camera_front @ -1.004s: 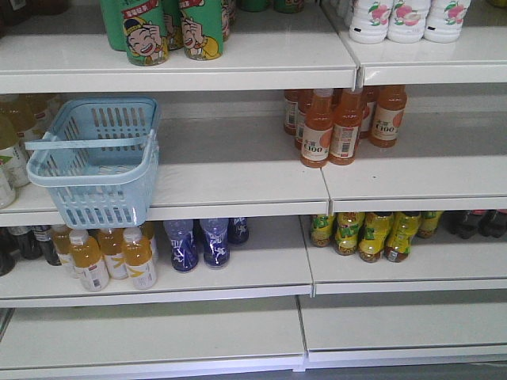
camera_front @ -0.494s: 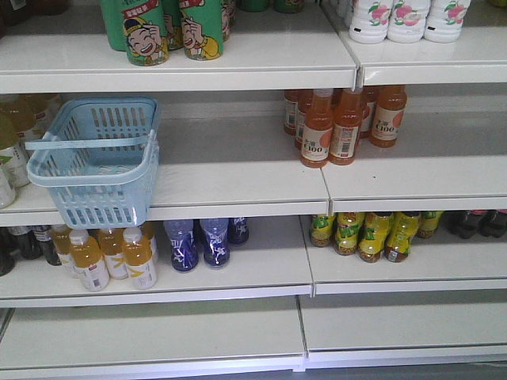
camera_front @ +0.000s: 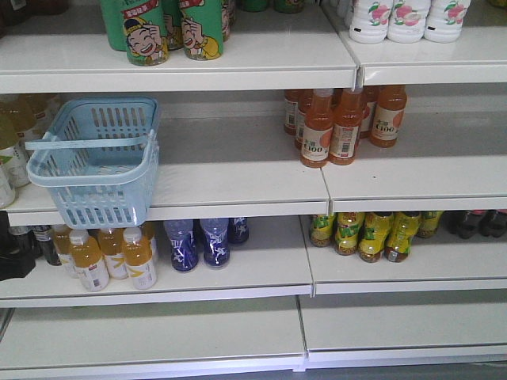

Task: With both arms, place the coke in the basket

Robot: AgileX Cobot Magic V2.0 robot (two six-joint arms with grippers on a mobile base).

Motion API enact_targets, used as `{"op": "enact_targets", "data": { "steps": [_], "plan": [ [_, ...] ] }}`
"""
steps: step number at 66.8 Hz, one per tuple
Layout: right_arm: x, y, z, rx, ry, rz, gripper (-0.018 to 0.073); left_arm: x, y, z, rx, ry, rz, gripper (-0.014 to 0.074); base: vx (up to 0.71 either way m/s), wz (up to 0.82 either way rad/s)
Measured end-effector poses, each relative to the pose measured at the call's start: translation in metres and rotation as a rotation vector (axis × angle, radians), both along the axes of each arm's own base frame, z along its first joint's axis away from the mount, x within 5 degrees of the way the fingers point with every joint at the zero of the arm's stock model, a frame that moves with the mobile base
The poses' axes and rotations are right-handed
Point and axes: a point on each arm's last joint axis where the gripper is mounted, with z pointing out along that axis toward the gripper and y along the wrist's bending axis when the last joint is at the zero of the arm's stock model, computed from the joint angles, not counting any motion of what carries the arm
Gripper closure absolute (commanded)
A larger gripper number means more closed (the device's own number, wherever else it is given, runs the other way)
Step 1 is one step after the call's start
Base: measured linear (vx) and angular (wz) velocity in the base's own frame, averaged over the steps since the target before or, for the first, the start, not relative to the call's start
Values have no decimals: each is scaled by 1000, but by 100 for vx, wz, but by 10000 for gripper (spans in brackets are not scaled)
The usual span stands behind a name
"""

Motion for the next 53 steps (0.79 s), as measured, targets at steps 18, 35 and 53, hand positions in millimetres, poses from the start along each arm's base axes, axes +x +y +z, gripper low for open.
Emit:
{"op": "enact_targets", "data": {
  "steps": [18,35,53],
  "plan": [
    [0,0,0,0,0,0,568,0,0,0,0,3,0,562,0,0],
    [0,0,0,0,0,0,568,1,0,2,-2,-24,1,429,0,0],
    [0,0,0,0,0,0,568,1,0,2,-2,-29,1,139,0,0]
  ]
}}
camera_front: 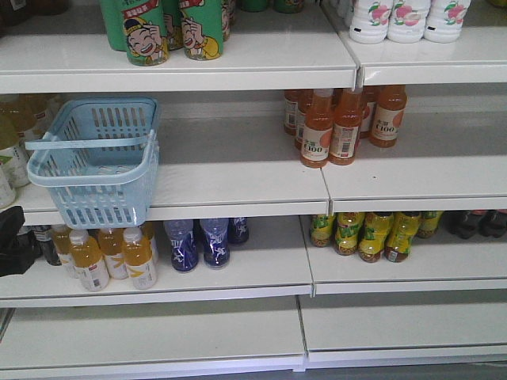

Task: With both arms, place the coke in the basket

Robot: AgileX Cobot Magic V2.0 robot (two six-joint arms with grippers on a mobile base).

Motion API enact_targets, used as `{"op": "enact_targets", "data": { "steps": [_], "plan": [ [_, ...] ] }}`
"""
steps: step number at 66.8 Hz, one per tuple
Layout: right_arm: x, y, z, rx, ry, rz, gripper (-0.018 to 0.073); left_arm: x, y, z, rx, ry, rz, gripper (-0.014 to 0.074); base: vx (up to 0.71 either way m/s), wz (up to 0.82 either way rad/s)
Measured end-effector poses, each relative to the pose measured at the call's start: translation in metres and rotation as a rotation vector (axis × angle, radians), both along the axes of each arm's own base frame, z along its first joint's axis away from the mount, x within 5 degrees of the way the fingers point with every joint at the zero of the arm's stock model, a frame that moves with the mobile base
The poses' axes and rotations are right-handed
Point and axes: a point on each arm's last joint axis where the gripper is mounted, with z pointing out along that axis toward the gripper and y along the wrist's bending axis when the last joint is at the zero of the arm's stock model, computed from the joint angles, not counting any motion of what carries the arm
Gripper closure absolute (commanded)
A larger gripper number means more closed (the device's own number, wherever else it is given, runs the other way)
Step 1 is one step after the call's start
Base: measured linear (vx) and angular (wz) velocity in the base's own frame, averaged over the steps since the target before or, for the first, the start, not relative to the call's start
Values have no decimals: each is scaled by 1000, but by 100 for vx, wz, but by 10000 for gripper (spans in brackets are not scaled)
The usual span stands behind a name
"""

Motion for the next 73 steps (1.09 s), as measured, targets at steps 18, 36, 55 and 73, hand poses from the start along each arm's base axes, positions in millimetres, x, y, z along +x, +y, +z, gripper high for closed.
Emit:
{"op": "enact_targets", "data": {
  "steps": [18,36,55,73],
  "plan": [
    [0,0,0,0,0,0,568,0,0,0,-9,-1,3,81,0,0],
    [0,0,0,0,0,0,568,6,0,13,-445,-125,115,81,0,0],
    [0,0,0,0,0,0,568,31,-1,-1,-943,-113,226,81,0,0],
    [0,0,0,0,0,0,568,63,-8,-23,-1293,-110,217,81,0,0]
  ]
}}
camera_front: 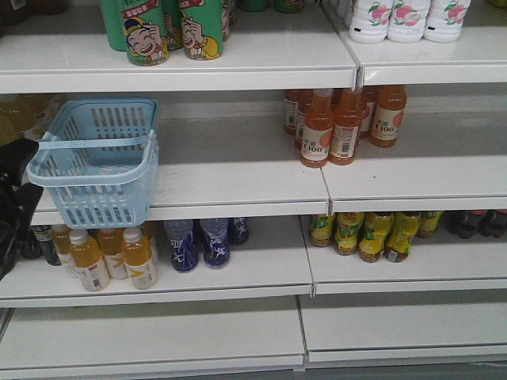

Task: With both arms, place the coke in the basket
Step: 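Close the left gripper on the light-blue basket's handle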

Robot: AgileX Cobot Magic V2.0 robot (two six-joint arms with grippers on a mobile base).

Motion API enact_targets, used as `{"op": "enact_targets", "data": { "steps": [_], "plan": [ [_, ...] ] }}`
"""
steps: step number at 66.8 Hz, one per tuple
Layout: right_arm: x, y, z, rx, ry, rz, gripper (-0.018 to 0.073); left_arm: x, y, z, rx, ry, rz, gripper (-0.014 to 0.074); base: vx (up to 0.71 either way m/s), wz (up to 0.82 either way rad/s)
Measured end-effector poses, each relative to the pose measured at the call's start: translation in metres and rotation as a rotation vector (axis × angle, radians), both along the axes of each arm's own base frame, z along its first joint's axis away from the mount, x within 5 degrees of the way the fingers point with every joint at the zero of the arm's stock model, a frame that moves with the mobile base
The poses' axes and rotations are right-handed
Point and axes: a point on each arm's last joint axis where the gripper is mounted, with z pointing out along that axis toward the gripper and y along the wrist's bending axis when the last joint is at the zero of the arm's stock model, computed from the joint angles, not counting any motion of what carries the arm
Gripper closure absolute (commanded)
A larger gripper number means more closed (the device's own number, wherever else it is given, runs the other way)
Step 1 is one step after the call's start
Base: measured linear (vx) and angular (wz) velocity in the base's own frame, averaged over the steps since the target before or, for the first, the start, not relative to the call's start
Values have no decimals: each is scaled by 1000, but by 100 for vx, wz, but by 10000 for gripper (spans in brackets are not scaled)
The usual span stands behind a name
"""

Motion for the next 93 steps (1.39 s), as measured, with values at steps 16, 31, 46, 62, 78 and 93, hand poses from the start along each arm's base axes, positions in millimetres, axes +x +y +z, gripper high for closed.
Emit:
{"op": "enact_targets", "data": {
  "steps": [16,31,46,62,78,93],
  "plan": [
    [0,0,0,0,0,0,568,27,-4,-27,-204,-72,-12,81,0,0],
    [0,0,0,0,0,0,568,52,-9,-44,-249,-56,-50,81,0,0],
    [0,0,0,0,0,0,568,74,-9,-45,-251,-62,-50,81,0,0],
    [0,0,0,0,0,0,568,85,6,-47,-234,-33,-7,81,0,0],
    [0,0,0,0,0,0,568,101,15,-35,-155,-23,-53,81,0,0],
    [0,0,0,0,0,0,568,113,15,-30,-111,38,-73,81,0,0]
  ]
}}
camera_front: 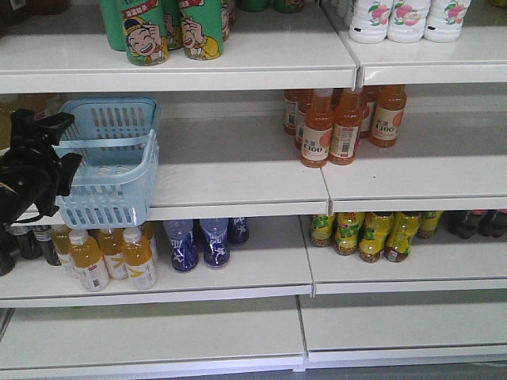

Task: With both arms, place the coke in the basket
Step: 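Close the left gripper on the light-blue basket's handle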

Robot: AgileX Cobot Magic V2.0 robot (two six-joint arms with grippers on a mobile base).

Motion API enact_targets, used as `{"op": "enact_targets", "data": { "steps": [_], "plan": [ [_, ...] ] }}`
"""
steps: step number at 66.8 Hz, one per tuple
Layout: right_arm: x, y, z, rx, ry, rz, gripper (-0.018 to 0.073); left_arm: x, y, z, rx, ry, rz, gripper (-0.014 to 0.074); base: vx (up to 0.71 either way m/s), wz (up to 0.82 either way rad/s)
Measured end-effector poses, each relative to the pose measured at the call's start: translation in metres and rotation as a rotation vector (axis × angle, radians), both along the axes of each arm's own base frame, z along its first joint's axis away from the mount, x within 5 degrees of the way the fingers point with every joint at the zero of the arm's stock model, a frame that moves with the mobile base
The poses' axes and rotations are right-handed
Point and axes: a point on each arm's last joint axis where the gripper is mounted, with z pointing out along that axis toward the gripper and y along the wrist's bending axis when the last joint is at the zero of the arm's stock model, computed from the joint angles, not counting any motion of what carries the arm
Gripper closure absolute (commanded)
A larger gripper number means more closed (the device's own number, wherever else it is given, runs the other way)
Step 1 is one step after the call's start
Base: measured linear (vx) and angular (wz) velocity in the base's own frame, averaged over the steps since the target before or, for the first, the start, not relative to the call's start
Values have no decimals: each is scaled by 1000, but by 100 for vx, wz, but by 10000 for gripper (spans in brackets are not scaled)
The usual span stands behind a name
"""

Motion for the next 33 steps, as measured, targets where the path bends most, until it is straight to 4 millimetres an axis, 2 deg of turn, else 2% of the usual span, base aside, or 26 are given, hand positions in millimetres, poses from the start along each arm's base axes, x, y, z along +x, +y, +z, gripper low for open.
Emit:
{"op": "enact_targets", "data": {
  "steps": [13,33],
  "plan": [
    [0,0,0,0,0,0,568,11,2,-4,-20,35,9,81,0,0],
    [0,0,0,0,0,0,568,41,-2,-25,-134,6,-39,102,0,0]
  ]
}}
